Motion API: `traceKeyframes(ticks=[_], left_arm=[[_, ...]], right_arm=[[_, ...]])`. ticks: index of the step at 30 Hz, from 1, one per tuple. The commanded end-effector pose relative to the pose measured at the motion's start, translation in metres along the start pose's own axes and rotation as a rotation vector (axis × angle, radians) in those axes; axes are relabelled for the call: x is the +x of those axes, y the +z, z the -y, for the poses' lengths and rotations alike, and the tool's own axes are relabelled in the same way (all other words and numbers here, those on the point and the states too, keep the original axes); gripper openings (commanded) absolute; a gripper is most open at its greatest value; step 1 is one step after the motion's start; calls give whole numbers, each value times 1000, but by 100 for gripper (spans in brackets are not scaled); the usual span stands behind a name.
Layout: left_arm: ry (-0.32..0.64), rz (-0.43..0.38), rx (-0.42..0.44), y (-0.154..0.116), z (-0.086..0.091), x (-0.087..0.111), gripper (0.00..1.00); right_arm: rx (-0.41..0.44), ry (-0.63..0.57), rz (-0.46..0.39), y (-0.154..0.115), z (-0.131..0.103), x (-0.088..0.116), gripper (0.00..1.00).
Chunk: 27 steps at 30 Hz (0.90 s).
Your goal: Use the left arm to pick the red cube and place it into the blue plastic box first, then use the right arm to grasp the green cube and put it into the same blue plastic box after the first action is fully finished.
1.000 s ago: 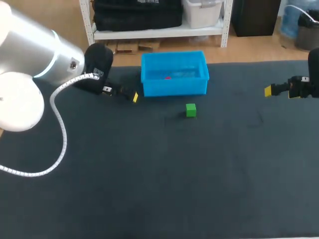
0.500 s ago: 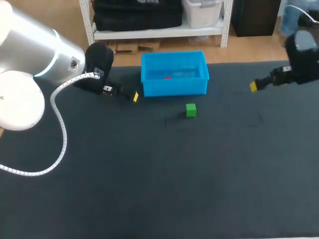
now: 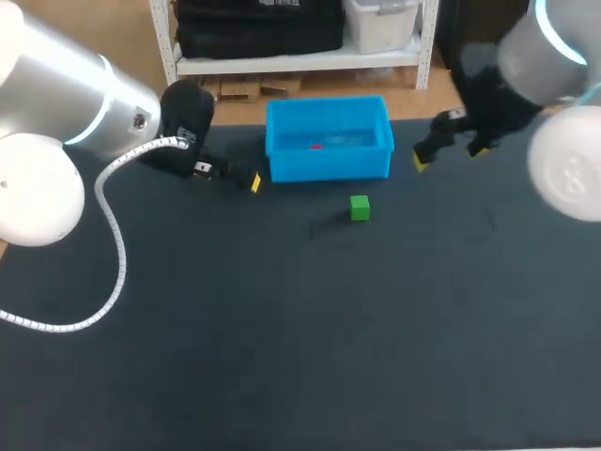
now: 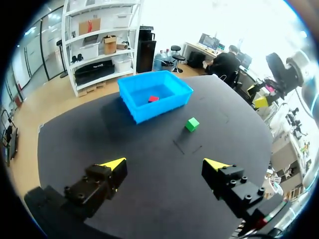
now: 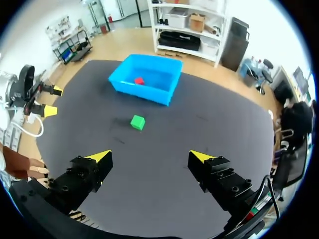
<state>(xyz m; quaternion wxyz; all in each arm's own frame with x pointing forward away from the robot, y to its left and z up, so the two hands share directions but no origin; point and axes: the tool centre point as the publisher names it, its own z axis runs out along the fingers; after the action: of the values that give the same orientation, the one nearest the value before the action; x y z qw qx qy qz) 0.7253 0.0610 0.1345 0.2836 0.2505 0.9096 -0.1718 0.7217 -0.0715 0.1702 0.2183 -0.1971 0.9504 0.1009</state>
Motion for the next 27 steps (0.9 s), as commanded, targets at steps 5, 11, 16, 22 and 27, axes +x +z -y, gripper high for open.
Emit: traceKeyframes(ticks=[5, 11, 16, 22, 27], left_arm=[[1, 0, 4, 1, -1, -1, 100], [1, 0, 4, 1, -1, -1, 100], [1, 0, 4, 1, -1, -1, 100], [1, 0, 4, 1, -1, -1, 100], [1, 0, 4, 1, -1, -1, 100]], right_arm=[[57, 4, -18, 3, -3, -4, 100], [57, 4, -18, 3, -3, -4, 100], [57, 4, -18, 3, -3, -4, 100], [57, 4, -18, 3, -3, -4, 100], [70, 6, -82, 21, -20, -12, 100]])
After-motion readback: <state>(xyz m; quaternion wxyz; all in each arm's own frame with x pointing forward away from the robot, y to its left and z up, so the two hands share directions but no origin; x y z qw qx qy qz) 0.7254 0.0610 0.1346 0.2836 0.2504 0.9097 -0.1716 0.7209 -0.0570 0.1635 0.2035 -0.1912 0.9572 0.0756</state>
